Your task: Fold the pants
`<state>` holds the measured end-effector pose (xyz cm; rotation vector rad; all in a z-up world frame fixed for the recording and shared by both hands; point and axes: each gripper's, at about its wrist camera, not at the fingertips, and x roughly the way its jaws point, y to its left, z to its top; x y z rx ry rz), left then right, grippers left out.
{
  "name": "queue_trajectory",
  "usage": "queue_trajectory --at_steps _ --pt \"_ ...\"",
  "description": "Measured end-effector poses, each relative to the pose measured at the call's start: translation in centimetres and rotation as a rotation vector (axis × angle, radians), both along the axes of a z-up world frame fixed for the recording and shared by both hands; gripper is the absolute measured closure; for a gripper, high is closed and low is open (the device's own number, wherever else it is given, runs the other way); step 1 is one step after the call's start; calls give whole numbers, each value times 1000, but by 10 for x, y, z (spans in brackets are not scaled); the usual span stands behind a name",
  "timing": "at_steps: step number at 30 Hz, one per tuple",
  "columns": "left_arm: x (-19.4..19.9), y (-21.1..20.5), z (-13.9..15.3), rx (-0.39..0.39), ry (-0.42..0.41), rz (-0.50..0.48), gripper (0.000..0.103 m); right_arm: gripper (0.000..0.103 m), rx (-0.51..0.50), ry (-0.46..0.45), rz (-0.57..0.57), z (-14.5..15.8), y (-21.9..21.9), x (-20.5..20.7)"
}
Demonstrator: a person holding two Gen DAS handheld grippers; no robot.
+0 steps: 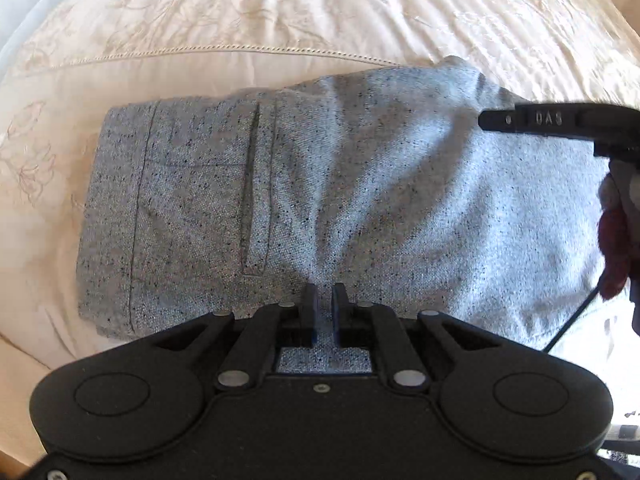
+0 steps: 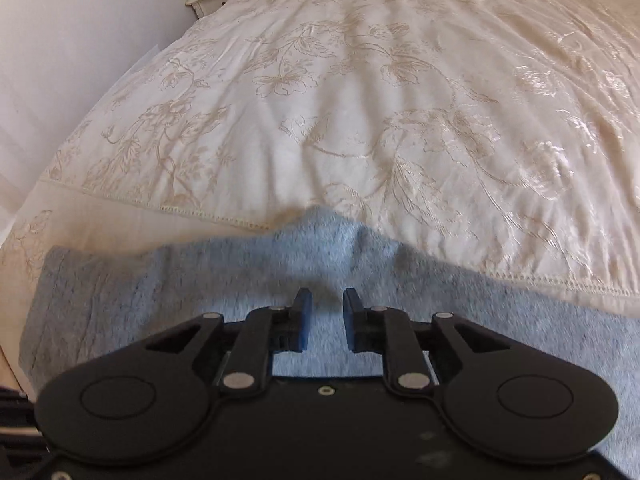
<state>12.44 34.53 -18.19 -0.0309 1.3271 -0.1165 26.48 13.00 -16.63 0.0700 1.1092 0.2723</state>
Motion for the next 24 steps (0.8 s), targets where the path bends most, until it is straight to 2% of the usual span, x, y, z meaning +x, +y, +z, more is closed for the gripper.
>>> queue_trajectory --at_steps 3,7,10,13,19,24 --pt "-5 1 -3 -5 -3 -47 87 81 -41 76 -16 -4 -9 -52" --pt "-6 10 -10 -22 6 -64 87 80 -56 156 -111 -2 -31 -115" --pt "-10 13 -10 -38 9 -76 87 80 -40 182 -201 5 -46 -139" --pt "-7 14 -13 -31 17 -95 87 80 -38 182 -308 18 -68 -145" --pt "-4 7 -15 -1 14 -81 87 79 -3 123 -613 39 -161 -162" --pt "-10 -9 -9 57 -11 16 87 77 50 83 -861 40 -262 -181"
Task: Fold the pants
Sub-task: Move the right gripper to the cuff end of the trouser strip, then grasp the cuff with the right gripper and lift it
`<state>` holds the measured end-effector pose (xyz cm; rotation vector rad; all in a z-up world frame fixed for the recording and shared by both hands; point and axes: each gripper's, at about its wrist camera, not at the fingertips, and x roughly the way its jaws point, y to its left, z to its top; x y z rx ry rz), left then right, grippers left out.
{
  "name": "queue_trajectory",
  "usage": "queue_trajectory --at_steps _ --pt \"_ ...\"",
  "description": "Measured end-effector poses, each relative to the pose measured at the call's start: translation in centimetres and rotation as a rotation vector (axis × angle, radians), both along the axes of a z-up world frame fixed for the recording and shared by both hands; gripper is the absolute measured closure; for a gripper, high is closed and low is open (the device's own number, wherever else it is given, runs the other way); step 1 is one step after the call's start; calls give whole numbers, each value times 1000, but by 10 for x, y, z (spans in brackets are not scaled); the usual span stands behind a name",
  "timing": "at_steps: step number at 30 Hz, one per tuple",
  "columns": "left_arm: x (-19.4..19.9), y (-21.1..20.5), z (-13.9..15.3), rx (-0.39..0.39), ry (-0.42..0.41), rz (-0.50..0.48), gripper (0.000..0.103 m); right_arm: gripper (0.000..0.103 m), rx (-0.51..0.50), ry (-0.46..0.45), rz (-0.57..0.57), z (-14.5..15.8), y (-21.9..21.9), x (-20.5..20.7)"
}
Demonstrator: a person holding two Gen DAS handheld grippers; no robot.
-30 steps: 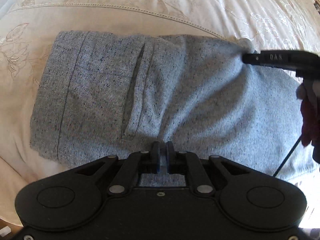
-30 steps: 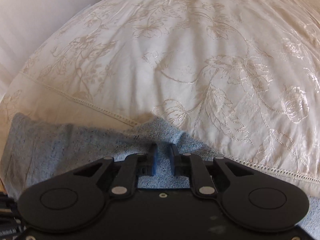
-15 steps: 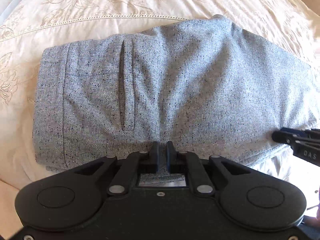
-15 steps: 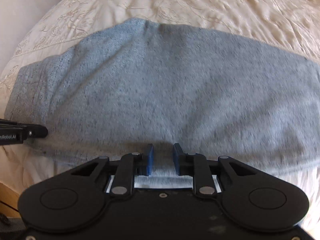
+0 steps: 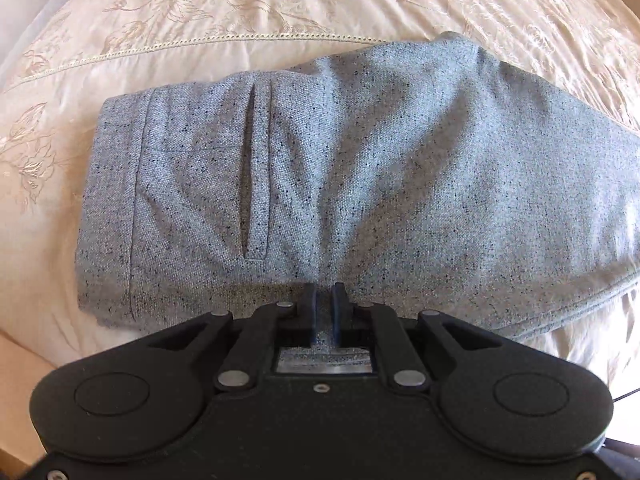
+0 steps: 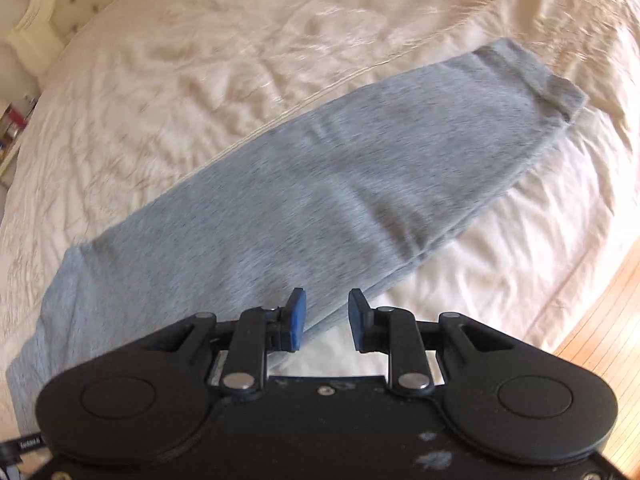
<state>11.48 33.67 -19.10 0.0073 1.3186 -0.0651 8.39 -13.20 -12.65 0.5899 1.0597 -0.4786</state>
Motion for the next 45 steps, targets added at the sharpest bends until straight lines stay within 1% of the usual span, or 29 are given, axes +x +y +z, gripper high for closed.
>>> queue_trajectory --at_steps 4,6,8,9,10,13,16,18,20,24,31,35,38,39,40,41,45 --pt "-10 -23 9 32 -24 119 87 76 17 -13 -115 -8 -88 -18" --pt "-16 -43 15 67 -25 185 87 74 25 -14 -158 -13 -131 -26" --pt "-21 -66 23 84 -37 228 86 72 32 -28 -188 -15 -169 -33" --pt "-22 -80 26 96 -43 236 84 72 35 -30 -202 -18 -188 -35" --pt "-22 -95 27 102 -44 237 80 72 39 -29 -210 -21 -205 -38" --pt "-22 -143 32 72 -46 216 79 71 61 -35 -217 -29 -245 -36" --pt "-22 -190 42 62 -77 164 78 70 82 -49 -202 -34 -278 -32" --pt "-21 -218 48 47 -87 131 77 69 99 -51 -188 -38 -290 -28" --pt "-20 -241 50 39 -80 94 76 67 125 -56 -173 -44 -298 -24" --pt "-13 -276 63 43 -78 25 76 65 167 -68 -150 -56 -306 -20" --pt "-9 -307 71 52 -57 -34 76 62 218 -104 -154 -76 -314 -19" --pt "-9 -318 70 51 -46 -43 76 62 242 -139 -143 -79 -318 -20" --pt "-7 -329 67 42 -37 -59 76 61 282 -170 -140 -82 -322 -19" --pt "-5 -333 65 39 -34 -67 76 65 299 -179 -133 -82 -323 -19" --pt "-4 -337 64 37 -31 -74 76 80 311 -190 -120 -81 -324 -19" --pt "-1 -342 63 33 -29 -85 76 92 317 -200 -103 -79 -323 -19" --pt "19 -365 59 6 -27 -124 76 91 305 -235 -54 -60 -318 -18"
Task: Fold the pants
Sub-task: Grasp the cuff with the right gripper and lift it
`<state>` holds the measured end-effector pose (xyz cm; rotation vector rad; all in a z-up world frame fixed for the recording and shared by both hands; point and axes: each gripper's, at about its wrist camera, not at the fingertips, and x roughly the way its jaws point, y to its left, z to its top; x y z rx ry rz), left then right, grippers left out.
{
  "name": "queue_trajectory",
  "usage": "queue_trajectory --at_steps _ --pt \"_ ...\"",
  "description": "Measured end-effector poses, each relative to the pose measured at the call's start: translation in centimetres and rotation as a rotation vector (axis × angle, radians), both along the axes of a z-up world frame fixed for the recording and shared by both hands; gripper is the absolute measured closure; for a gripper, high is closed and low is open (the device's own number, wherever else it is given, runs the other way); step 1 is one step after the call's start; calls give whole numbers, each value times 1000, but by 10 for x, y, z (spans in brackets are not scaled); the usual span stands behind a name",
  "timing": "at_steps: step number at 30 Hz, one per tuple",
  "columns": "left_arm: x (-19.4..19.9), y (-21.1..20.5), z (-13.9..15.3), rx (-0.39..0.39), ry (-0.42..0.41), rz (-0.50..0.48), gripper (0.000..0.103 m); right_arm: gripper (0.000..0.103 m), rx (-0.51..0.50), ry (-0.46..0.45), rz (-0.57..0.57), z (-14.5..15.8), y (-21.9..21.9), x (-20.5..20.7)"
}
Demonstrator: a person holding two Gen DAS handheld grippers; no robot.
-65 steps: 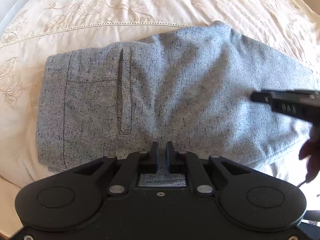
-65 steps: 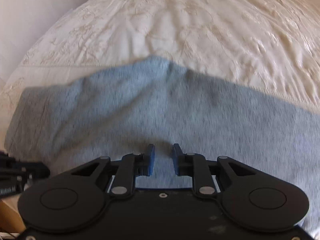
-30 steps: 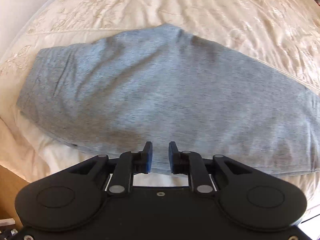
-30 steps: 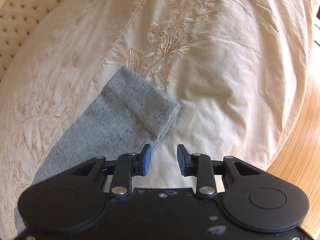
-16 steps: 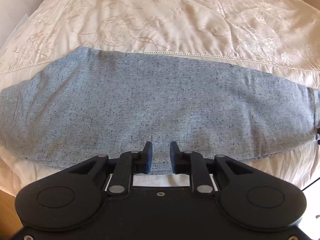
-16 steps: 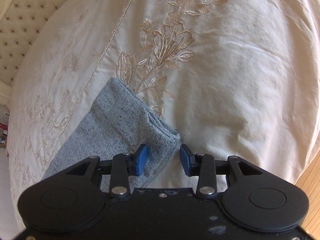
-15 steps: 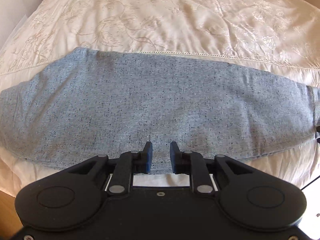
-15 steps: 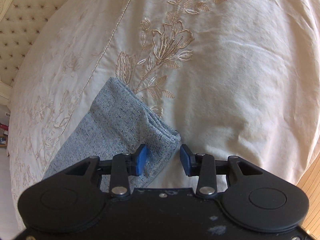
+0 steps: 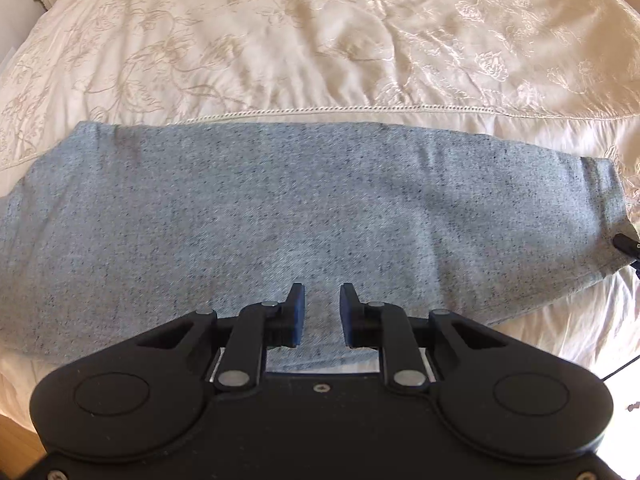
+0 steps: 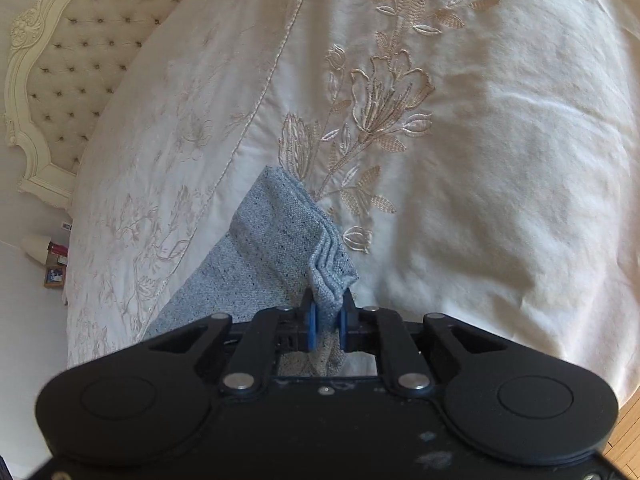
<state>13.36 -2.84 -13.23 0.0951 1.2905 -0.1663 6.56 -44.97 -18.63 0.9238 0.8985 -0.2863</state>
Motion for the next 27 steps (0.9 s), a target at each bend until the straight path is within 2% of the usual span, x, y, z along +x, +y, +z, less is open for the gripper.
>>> queue_trajectory --at_steps 9,16,20,24,27 --pt "68 -52 -19 -63 6 -53 76 91 -28 -61 62 41 10 1" --pt "98 -74 -62 -5 86 -74 80 91 -34 -61 83 52 14 0" --pt "95 -77 -57 13 71 -93 81 91 -38 -63 93 53 18 5" --pt "70 -67 -29 -33 22 -82 80 91 -47 -64 102 55 19 9" --pt "40 -62 -20 -76 38 -117 80 91 -53 -65 105 57 20 13"
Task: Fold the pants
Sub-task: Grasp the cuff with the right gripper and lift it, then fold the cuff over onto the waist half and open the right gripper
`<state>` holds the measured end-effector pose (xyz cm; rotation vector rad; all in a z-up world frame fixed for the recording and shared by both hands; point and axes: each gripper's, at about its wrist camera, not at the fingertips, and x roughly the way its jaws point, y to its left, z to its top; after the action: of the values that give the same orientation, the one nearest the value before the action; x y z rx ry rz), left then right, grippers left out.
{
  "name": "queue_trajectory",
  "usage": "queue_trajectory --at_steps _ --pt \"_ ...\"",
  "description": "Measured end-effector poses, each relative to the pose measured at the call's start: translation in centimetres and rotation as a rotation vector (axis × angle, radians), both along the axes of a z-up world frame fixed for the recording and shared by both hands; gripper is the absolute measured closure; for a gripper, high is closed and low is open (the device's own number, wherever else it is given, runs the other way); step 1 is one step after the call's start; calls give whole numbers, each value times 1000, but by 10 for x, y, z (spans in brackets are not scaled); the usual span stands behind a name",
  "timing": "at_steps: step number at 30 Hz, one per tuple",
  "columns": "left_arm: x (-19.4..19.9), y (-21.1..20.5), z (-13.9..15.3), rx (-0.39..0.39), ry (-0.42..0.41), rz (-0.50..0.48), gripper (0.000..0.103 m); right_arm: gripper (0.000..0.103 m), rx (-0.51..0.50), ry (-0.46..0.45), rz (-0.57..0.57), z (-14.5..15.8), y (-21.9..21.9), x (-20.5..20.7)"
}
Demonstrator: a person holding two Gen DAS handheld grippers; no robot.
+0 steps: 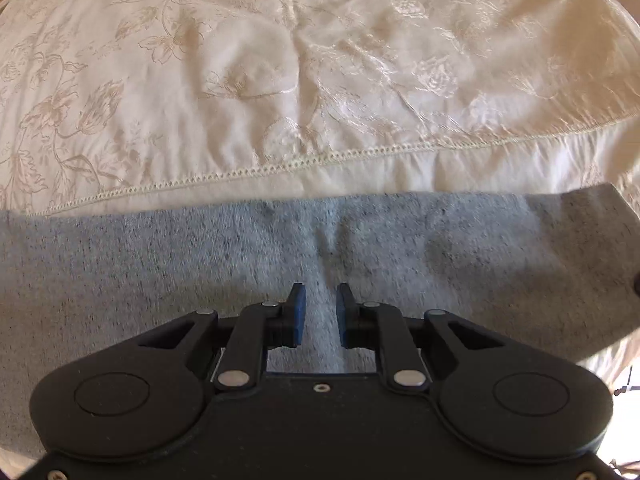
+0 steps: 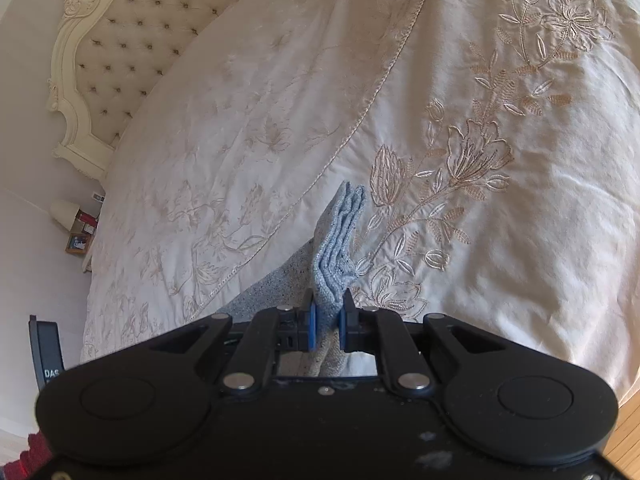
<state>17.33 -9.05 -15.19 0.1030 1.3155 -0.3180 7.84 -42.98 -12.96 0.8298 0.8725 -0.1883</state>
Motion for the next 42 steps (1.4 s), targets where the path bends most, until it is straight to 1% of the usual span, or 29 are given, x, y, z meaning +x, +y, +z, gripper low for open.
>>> queue_trajectory --at_steps 2,4,6,8,10,11,12,14,16,20,22,24,26,28,31,34,36,37,39,40,42 --pt "-18 1 -3 3 26 -27 80 91 -8 -1 1 3 2 3" --pt "-29 1 -13 17 65 -47 80 91 -17 -3 4 5 5 5" --pt "-34 3 -29 38 104 -46 80 91 -34 -2 6 9 10 6" --pt "-37 6 -38 35 118 -51 80 91 -51 -1 7 13 15 8" --pt "-35 9 -36 11 116 -56 80 91 -73 1 6 20 24 9" --pt "-33 13 -31 -15 112 -47 80 91 -86 0 7 25 29 10" --pt "-31 20 -24 -47 101 -37 80 91 -100 0 9 29 35 11" --pt "-25 37 -10 -74 67 -22 79 91 -131 -12 25 42 53 15" --pt "-20 58 1 -91 45 2 80 91 -166 -37 60 60 77 21" --pt "-9 118 7 -121 58 74 80 91 -237 -104 170 95 142 36" --pt "-8 149 9 -118 54 101 80 91 -239 -150 235 109 182 44" --pt "-8 182 11 -105 46 128 80 91 -231 -182 300 114 222 51" --pt "-9 215 11 -94 42 164 80 91 -214 -196 385 108 270 61" --pt "-10 244 10 -84 47 203 80 91 -197 -177 459 87 318 71" --pt "-17 283 6 -56 52 241 80 91 -178 -123 552 44 380 82" --pt "-22 315 5 -34 55 267 80 91 -226 -42 646 -4 439 87" --pt "-25 333 8 -23 51 279 80 89 -258 2 685 -24 462 88" --pt "-26 340 8 -22 48 282 80 86 -264 10 705 -28 468 88" --pt "-27 354 10 -24 41 288 80 83 -269 2 733 -28 473 86" --pt "-28 358 13 -26 38 288 80 80 -264 -13 743 -24 473 86" --pt "-25 361 16 -34 26 284 80 74 -221 -29 751 -19 469 87"
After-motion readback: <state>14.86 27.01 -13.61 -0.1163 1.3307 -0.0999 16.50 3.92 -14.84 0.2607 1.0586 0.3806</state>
